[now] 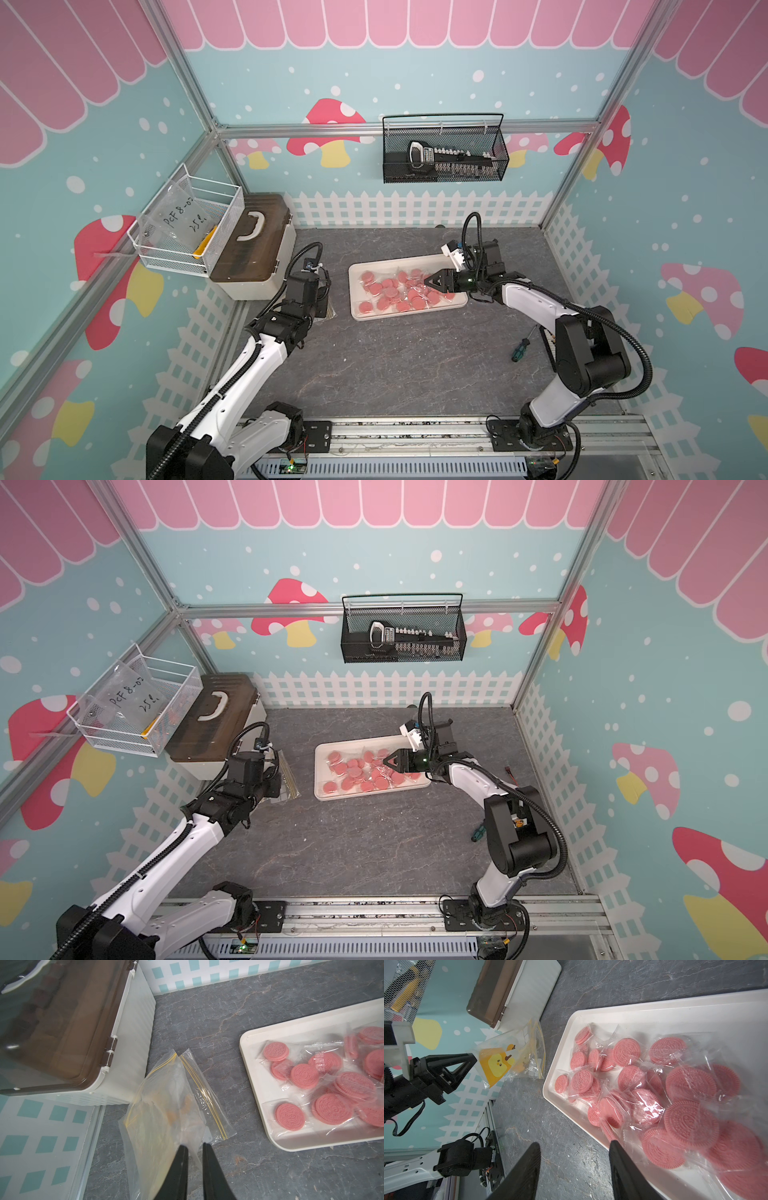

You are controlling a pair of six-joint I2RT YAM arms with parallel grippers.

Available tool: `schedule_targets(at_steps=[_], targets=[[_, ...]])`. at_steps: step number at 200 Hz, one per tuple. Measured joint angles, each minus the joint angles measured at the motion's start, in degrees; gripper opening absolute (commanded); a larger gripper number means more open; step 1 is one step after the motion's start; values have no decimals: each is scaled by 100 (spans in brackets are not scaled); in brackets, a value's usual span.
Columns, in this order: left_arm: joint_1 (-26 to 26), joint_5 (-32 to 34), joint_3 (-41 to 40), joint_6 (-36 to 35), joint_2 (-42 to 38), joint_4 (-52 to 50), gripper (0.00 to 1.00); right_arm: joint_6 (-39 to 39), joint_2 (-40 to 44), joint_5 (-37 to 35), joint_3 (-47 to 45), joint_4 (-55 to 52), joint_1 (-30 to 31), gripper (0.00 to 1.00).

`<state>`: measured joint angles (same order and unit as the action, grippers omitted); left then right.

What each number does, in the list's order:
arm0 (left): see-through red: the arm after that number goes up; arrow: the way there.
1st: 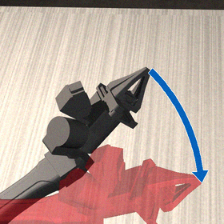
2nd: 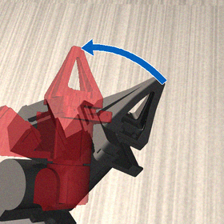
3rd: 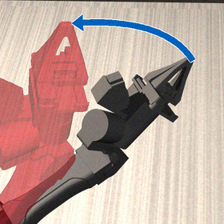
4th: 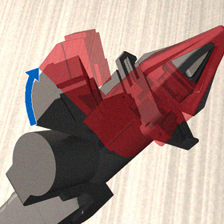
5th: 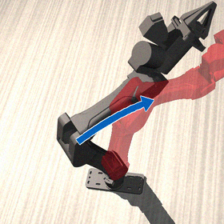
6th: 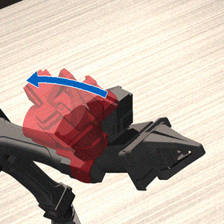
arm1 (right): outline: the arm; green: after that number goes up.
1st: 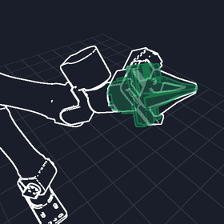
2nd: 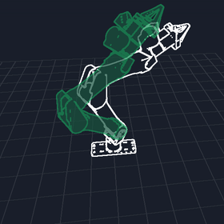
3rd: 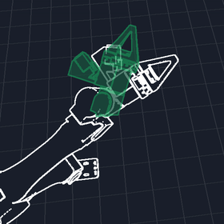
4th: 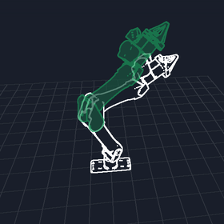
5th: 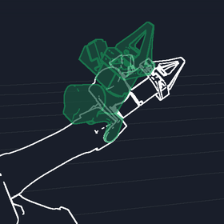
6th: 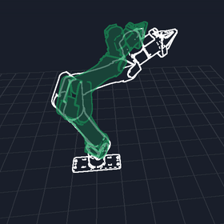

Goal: Pour cookies out of the ziploc bag
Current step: Place the ziploc bag in the ziploc bag.

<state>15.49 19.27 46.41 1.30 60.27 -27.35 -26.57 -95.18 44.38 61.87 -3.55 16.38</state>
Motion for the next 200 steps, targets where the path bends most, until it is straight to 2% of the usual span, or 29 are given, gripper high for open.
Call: schedule_targets(at_steps=[96,134,174,200], targets=[[0,-520,83,118,264,-79,26,2,0,4,0,-13,-28,53],[0,-629,98,181,367,-133,35,2,0,2,0,-13,-28,53],[2,-798,164,236,450,-160,37,2,0,4,0,-13,-31,54],[2,-894,164,254,529,-197,42,2,0,4,0,-15,-31,53]])
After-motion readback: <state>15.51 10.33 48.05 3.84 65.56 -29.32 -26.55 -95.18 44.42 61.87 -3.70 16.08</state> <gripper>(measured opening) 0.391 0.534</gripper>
